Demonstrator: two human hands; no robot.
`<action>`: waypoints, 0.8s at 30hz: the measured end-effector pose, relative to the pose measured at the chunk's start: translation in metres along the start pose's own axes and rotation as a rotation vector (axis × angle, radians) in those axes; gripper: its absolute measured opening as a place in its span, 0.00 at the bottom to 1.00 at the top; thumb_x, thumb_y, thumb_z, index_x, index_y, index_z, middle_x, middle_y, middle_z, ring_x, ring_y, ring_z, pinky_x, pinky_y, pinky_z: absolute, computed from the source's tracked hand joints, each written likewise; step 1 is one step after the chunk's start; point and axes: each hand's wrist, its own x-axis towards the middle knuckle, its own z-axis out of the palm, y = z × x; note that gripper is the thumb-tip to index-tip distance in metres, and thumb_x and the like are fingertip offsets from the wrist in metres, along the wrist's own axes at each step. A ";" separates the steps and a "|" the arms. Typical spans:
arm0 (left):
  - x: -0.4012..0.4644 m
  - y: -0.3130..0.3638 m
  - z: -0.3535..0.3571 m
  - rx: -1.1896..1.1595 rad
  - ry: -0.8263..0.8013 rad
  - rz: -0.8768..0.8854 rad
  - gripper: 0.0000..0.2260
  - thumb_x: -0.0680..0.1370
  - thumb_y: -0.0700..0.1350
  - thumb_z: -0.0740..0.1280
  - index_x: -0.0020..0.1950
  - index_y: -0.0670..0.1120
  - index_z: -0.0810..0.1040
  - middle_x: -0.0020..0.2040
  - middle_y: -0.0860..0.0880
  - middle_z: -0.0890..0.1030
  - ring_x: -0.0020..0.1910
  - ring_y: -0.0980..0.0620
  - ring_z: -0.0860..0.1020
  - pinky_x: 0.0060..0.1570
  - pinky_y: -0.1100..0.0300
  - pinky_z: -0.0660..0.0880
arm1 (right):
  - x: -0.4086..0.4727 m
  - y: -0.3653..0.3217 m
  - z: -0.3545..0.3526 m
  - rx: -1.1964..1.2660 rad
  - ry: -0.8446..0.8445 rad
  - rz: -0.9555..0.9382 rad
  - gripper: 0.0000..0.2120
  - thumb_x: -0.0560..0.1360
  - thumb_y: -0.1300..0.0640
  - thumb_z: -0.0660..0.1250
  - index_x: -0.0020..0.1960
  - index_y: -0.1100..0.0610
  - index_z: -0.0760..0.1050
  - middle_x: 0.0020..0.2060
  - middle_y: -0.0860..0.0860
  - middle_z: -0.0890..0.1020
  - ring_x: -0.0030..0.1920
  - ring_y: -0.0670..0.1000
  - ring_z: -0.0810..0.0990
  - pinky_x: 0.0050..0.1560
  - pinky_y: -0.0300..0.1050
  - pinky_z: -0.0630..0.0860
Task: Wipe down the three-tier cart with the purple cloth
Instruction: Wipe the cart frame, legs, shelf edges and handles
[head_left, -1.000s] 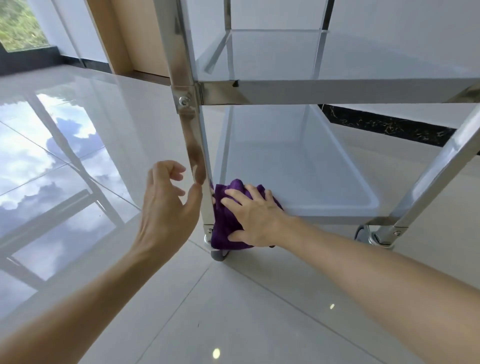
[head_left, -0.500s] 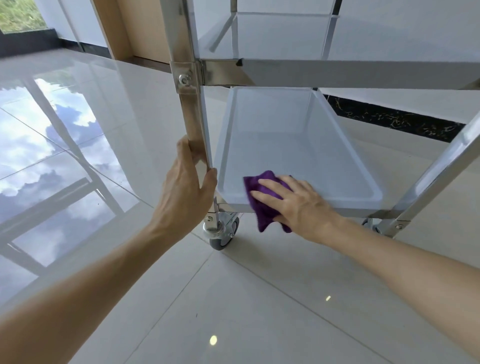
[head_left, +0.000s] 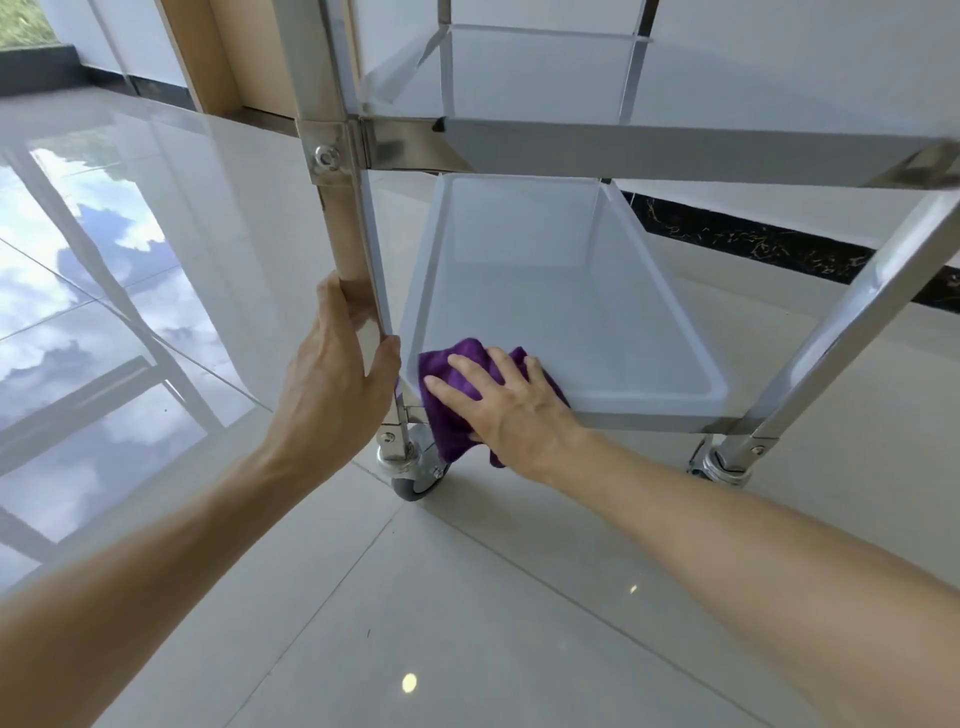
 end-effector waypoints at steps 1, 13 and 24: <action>-0.001 0.000 0.000 0.002 0.003 -0.002 0.15 0.80 0.42 0.65 0.61 0.48 0.61 0.54 0.55 0.72 0.51 0.60 0.71 0.52 0.60 0.70 | 0.009 -0.009 -0.003 0.022 -0.024 -0.007 0.45 0.74 0.58 0.70 0.79 0.45 0.43 0.79 0.55 0.50 0.75 0.66 0.53 0.70 0.70 0.59; 0.004 -0.004 -0.006 0.031 -0.055 0.071 0.16 0.80 0.44 0.66 0.57 0.53 0.58 0.54 0.56 0.71 0.49 0.52 0.73 0.50 0.56 0.70 | -0.079 0.094 0.015 -0.095 -0.133 0.160 0.45 0.76 0.56 0.69 0.79 0.44 0.40 0.79 0.51 0.44 0.77 0.59 0.51 0.76 0.55 0.55; 0.015 -0.016 -0.021 0.161 -0.044 -0.001 0.16 0.78 0.46 0.67 0.56 0.51 0.60 0.51 0.48 0.72 0.39 0.48 0.76 0.39 0.56 0.71 | -0.138 0.100 -0.018 0.226 0.041 0.184 0.38 0.71 0.71 0.69 0.74 0.47 0.63 0.77 0.47 0.59 0.73 0.50 0.62 0.55 0.45 0.78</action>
